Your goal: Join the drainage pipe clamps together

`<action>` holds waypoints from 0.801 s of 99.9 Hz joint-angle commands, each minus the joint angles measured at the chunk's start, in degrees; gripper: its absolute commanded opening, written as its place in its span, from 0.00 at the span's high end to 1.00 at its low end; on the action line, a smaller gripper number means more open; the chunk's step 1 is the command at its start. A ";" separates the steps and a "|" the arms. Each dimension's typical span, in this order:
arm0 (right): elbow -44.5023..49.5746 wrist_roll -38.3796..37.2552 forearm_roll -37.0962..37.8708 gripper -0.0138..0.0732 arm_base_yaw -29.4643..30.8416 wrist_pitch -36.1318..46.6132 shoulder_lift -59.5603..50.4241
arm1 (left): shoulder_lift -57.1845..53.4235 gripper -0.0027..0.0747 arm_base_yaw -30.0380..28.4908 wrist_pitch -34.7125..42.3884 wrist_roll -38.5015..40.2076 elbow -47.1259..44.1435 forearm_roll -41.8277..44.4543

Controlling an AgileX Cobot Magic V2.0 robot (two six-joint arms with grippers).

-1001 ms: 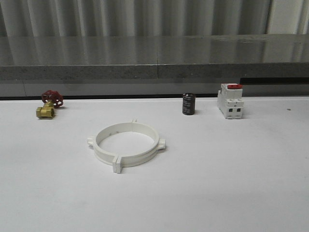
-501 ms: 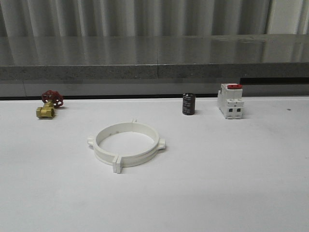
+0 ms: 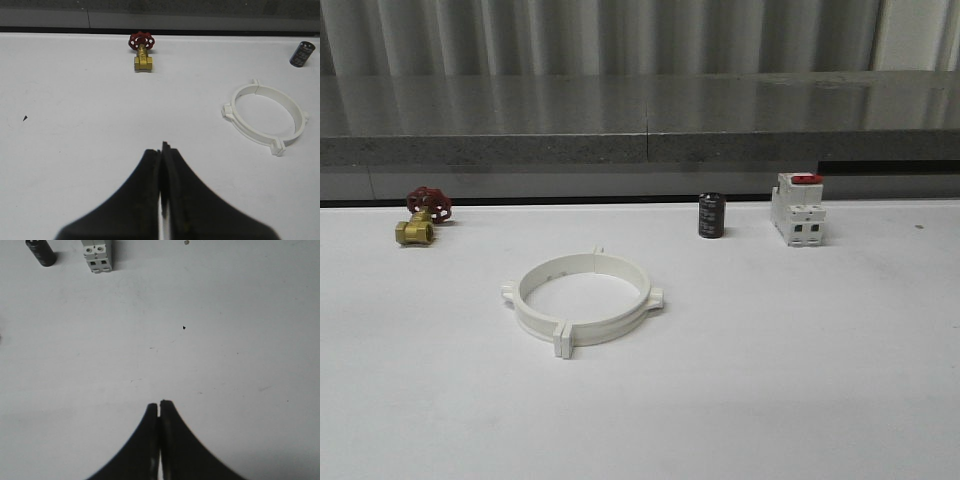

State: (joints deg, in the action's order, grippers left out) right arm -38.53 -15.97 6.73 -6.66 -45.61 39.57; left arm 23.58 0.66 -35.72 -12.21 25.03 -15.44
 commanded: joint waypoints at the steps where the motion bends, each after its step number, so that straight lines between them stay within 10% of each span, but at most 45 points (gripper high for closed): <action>1: -1.54 0.72 0.79 0.92 0.36 2.61 -0.23 | 0.17 0.99 -0.03 4.05 -0.03 1.50 -0.98; 80: 21.33 8.20 -3.43 0.92 0.58 27.04 -28.11 | 0.17 0.99 -0.03 4.05 -0.03 1.50 -0.98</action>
State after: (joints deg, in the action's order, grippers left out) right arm -18.60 -9.35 4.62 -6.33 -23.86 15.37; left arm 23.58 0.66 -35.72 -12.21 25.03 -15.44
